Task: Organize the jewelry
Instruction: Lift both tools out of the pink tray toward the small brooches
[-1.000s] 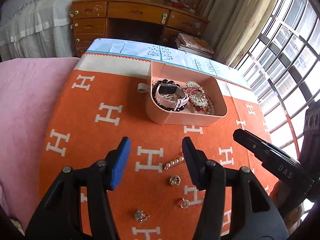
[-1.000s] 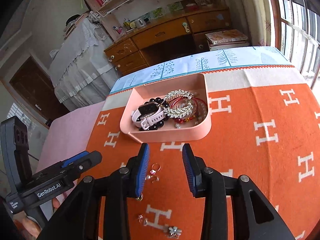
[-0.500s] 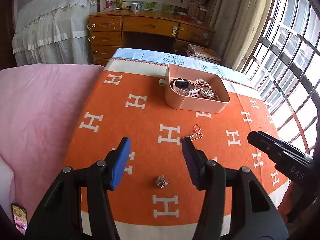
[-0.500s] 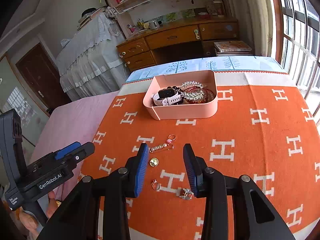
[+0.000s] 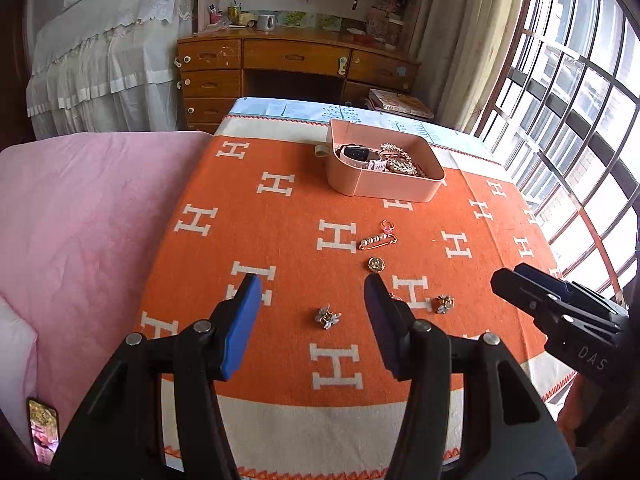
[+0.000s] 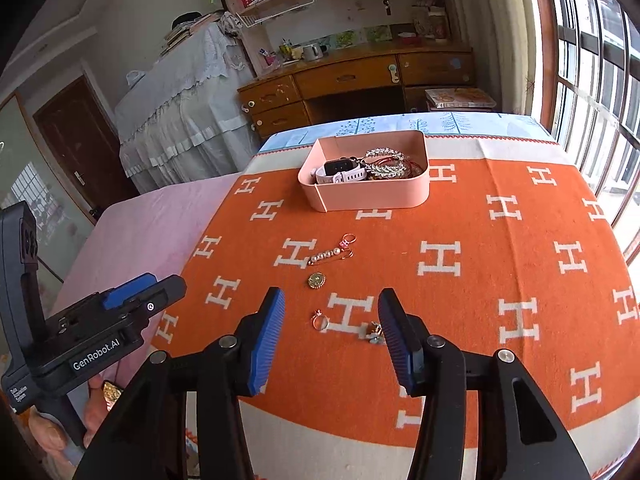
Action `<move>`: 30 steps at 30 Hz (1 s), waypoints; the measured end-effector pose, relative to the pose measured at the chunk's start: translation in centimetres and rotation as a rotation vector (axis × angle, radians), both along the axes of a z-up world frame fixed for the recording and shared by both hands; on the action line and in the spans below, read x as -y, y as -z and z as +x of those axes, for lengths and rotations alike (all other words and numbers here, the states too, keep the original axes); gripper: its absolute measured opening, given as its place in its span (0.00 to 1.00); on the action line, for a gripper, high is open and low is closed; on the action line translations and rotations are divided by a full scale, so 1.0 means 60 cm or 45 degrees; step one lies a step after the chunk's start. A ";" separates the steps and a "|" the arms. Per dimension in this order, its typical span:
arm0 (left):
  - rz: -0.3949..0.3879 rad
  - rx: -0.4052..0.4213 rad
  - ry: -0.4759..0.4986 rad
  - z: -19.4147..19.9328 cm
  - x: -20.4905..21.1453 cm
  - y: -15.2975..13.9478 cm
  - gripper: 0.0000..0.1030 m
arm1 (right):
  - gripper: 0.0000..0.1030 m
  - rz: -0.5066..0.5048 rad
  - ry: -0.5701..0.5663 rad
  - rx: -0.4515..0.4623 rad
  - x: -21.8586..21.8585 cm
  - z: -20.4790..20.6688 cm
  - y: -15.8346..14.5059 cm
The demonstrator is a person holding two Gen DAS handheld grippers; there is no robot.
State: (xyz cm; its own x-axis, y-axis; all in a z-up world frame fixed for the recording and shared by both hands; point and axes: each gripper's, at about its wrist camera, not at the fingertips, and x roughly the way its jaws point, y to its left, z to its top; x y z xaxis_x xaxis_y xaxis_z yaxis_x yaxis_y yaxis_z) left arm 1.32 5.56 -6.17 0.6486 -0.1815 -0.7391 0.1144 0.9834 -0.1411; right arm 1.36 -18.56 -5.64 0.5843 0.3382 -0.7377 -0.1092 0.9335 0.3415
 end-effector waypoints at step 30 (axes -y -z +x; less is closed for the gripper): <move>0.047 -0.143 0.068 0.006 0.005 0.130 0.49 | 0.48 -0.120 -0.180 -0.109 0.030 0.005 0.093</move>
State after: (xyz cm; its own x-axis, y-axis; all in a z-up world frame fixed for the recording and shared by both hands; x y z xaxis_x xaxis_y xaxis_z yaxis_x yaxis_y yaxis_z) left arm 1.68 5.23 -13.95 0.5515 -0.1849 -0.8134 0.1526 0.9810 -0.1196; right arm 1.65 -20.36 -11.20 0.4696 0.3395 -0.8150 -0.2157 0.9393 0.2669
